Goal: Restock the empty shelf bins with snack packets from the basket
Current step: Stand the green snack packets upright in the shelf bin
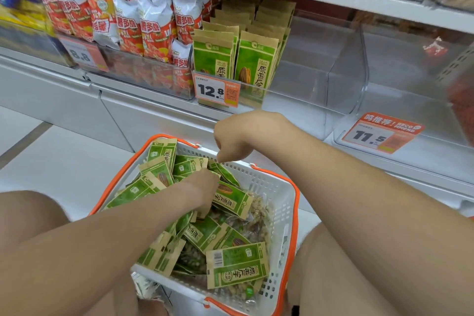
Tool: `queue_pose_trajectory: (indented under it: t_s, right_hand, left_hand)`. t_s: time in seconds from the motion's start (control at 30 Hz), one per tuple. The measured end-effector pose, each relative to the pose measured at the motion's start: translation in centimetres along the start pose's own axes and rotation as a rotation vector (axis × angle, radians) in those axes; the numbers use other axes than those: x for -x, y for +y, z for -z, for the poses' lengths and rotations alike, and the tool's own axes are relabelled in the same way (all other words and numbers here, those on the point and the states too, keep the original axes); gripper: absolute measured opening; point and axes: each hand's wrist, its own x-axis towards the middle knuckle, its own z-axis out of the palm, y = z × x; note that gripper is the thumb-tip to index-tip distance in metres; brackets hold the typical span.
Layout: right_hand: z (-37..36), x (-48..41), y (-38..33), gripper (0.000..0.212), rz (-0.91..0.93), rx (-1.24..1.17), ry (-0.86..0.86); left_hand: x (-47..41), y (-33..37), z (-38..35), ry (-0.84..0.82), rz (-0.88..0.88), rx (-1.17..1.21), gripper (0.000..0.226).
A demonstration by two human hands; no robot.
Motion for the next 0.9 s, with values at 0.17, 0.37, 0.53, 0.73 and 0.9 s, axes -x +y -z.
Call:
queue_pose_trajectory:
  t_s: [0.17, 0.37, 0.53, 0.73, 0.9]
  right_hand:
    - [0.6, 0.2, 1.8, 0.030, -0.054, -0.020, 0.042]
    - [1.3, 1.1, 3.4, 0.051, -0.049, -0.212, -0.034]
    - [1.4, 1.2, 3.6, 0.056, -0.044, -0.391, -0.015]
    - [2.6, 2.2, 6.3, 0.027, 0.040, -0.822, 0.163]
    - [2.8, 2.3, 6.6, 0.025, 0.131, -1.233, 0.383]
  left_hand:
    - [1.1, -2.4, 5.1, 0.223, 0.097, 0.423, 0.027]
    - [2.9, -4.5, 9.5, 0.527, 0.229, 1.053, 0.016]
    - [4.1, -4.2, 11.6, 0.652, 0.172, 1.542, 0.012]
    - [4.7, -4.0, 13.7, 0.965, 0.196, 1.626, 0.047]
    - [4.8, -4.4, 14.5, 1.022, 0.220, 1.690, 0.071]
